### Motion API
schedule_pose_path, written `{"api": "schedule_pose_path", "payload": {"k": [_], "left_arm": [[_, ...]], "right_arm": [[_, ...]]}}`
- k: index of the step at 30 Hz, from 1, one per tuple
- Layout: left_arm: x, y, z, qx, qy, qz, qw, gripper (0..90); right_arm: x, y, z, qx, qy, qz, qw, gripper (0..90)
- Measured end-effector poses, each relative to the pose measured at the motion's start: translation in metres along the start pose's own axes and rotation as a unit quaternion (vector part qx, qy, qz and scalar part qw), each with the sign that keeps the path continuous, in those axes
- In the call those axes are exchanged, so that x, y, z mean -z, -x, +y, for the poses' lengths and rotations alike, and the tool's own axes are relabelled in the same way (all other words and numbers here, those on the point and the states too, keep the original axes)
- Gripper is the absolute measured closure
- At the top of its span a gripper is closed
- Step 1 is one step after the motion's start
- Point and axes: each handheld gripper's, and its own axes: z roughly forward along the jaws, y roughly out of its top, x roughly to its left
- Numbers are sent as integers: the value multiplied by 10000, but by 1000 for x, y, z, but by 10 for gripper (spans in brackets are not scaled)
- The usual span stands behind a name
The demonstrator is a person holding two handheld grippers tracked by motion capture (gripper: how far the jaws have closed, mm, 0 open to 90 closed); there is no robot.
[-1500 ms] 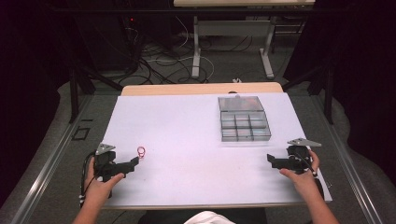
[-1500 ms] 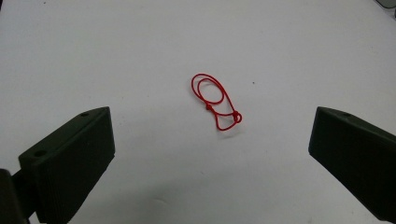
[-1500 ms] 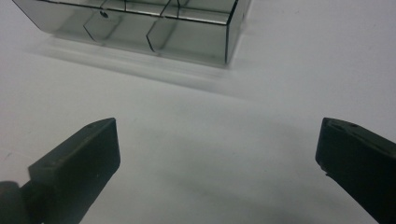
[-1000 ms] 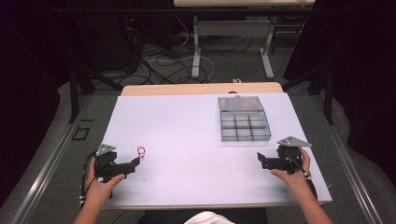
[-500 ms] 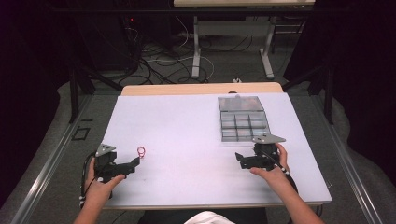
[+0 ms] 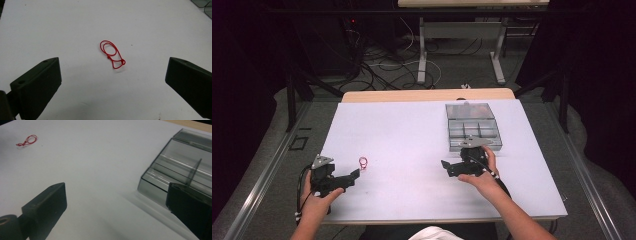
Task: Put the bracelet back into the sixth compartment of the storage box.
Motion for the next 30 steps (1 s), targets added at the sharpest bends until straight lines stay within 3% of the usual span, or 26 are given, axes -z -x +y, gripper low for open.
{"api": "schedule_pose_path", "payload": {"k": [10,16,24,26,30], "left_arm": [[1,0,0,16,41,-1,10000,4],[1,-1,0,-7,20,6,10000,4],[1,-1,0,16,34,2,10000,5],[1,-1,0,-14,16,6,10000,5],[1,-1,0,-17,17,-6,10000,5]], "right_arm": [[-29,-32,23,271,-73,275,9992,72],[-40,-45,32,472,-228,323,9981,140],[-59,-61,42,591,-161,473,9970,163],[-62,-64,45,653,-282,571,9958,187],[-72,-72,49,718,-194,683,9949,236]]}}
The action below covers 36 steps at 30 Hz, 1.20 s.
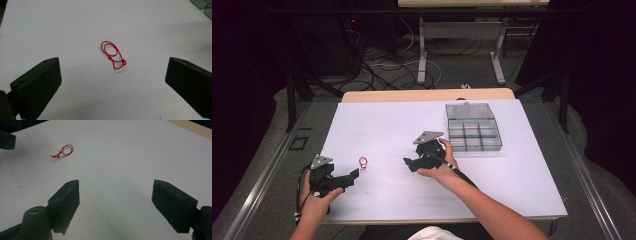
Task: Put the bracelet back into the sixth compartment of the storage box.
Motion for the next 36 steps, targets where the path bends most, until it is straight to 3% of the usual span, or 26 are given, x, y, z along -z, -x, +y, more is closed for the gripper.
{"api": "schedule_pose_path", "payload": {"k": [7,13,20,21,28,29,30,36], "left_arm": [[0,0,0,20,-1,0,10000,5],[0,0,0,19,-6,-10,10000,5],[-1,-1,0,24,36,-18,10000,5],[-1,-1,0,25,37,-27,10000,5],[-1,-1,0,23,25,-34,10000,5],[-1,-1,0,23,25,-36,10000,5],[-1,-1,0,22,23,-36,10000,5],[-1,-1,0,22,-7,-47,10000,5]], "right_arm": [[-19,-10,8,254,-113,275,9992,307],[-35,-18,15,262,-158,458,9985,384],[-47,-22,18,389,-170,569,9975,412],[-49,-24,18,292,-161,547,9979,413],[-61,-28,20,283,-326,712,9965,437],[-63,-27,20,389,-322,697,9963,439],[-65,-30,20,314,-342,713,9964,443],[-76,-31,22,449,-359,820,9950,445]]}}
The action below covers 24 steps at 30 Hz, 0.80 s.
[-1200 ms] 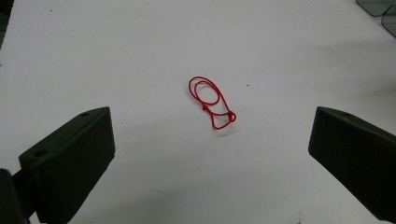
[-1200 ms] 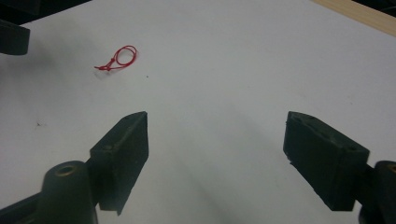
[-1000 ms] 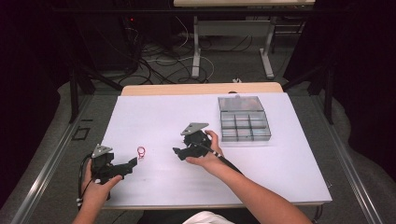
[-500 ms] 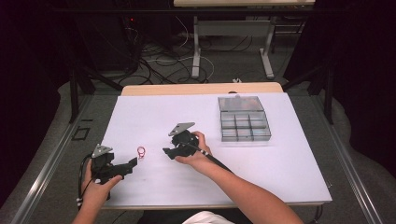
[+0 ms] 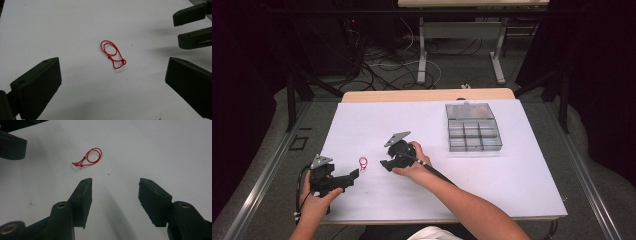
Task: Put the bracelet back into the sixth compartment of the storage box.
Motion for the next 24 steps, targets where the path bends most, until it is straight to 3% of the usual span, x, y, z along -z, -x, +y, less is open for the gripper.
{"api": "schedule_pose_path", "payload": {"k": [7,12,13,14,18,24], "left_arm": [[1,-1,0,-2,-22,11,10000,5],[1,-1,0,1,-15,16,10000,5],[1,-1,0,-1,-18,14,10000,5],[1,-1,0,3,3,13,10000,5],[1,-1,0,-3,-21,15,10000,5],[0,-1,0,12,18,28,10000,5]], "right_arm": [[-11,-1,0,158,24,85,9998,443],[-15,-2,-1,-159,62,146,9997,454],[-16,0,-1,-6,102,174,9998,455],[-16,-2,0,-66,82,168,9998,459],[-20,-2,0,123,141,228,9996,462],[-27,-5,-1,150,92,293,9994,488]]}}
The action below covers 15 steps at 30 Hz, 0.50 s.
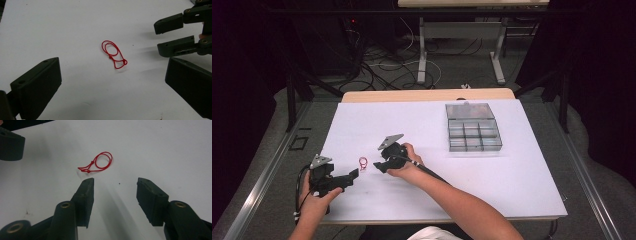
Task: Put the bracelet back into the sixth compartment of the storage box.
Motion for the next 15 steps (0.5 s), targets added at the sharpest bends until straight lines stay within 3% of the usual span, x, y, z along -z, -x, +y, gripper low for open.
{"api": "schedule_pose_path", "payload": {"k": [9,15], "left_arm": [[1,0,0,-16,-65,-22,10000,5],[0,0,0,3,1,-16,10000,6]], "right_arm": [[-10,-3,1,180,67,122,9997,517],[-14,-6,3,141,55,187,9997,530]]}}
